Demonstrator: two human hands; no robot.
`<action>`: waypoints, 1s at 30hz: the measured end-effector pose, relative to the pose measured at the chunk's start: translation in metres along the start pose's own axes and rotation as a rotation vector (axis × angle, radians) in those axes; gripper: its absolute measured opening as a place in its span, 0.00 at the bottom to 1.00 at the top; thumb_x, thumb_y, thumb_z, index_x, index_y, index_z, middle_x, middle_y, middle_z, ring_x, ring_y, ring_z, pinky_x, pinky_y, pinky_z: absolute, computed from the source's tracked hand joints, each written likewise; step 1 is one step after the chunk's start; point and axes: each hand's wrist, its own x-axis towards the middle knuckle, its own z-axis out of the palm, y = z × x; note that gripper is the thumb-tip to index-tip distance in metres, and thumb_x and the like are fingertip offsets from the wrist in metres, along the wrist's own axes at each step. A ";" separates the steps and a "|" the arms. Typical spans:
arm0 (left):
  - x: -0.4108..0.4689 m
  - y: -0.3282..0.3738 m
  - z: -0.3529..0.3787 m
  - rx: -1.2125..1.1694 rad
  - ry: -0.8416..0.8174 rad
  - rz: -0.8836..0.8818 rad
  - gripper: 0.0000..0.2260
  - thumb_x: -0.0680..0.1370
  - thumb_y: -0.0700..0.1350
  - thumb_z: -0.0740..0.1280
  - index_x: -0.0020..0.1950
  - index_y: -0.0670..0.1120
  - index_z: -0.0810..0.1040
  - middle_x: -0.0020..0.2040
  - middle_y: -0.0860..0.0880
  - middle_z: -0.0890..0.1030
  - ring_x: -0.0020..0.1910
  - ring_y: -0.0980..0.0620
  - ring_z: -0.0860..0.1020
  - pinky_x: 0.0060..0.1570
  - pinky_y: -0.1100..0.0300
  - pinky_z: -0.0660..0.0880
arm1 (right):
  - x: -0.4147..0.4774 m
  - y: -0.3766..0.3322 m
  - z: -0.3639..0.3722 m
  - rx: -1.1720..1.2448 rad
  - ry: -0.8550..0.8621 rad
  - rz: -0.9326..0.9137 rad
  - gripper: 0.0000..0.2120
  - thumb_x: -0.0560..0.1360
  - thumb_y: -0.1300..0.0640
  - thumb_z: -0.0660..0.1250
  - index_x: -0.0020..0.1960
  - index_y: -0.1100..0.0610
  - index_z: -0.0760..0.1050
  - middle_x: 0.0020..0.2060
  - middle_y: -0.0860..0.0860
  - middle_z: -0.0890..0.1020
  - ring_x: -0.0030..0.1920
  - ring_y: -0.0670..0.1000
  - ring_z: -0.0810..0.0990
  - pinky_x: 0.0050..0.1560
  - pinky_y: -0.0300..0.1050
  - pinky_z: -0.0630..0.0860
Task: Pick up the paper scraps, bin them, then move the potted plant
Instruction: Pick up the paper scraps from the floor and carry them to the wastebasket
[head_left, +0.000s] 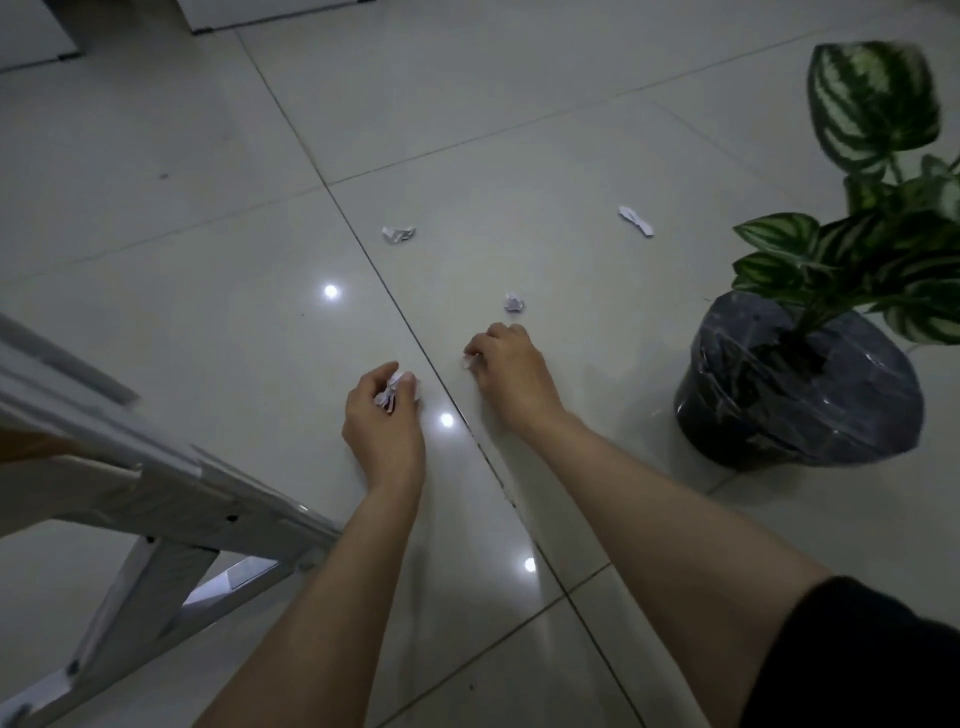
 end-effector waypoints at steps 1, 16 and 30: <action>0.000 0.000 0.001 -0.009 -0.004 0.007 0.11 0.76 0.43 0.65 0.57 0.46 0.79 0.55 0.48 0.80 0.50 0.54 0.75 0.51 0.64 0.68 | 0.002 0.003 -0.002 0.020 0.050 -0.006 0.10 0.76 0.64 0.62 0.53 0.64 0.79 0.53 0.60 0.79 0.62 0.59 0.71 0.56 0.49 0.71; -0.001 0.012 -0.002 -0.090 -0.185 0.014 0.12 0.77 0.45 0.66 0.60 0.49 0.77 0.52 0.50 0.76 0.51 0.54 0.74 0.41 0.74 0.69 | 0.002 0.014 -0.011 0.030 0.156 0.092 0.09 0.75 0.65 0.61 0.50 0.63 0.79 0.49 0.58 0.82 0.53 0.57 0.75 0.45 0.44 0.69; -0.045 0.091 -0.030 -0.218 -0.415 0.062 0.05 0.72 0.39 0.71 0.47 0.44 0.79 0.43 0.50 0.85 0.36 0.63 0.82 0.35 0.74 0.74 | -0.061 -0.077 -0.087 1.802 -0.011 0.905 0.10 0.78 0.63 0.58 0.42 0.62 0.76 0.32 0.54 0.82 0.35 0.52 0.81 0.35 0.46 0.81</action>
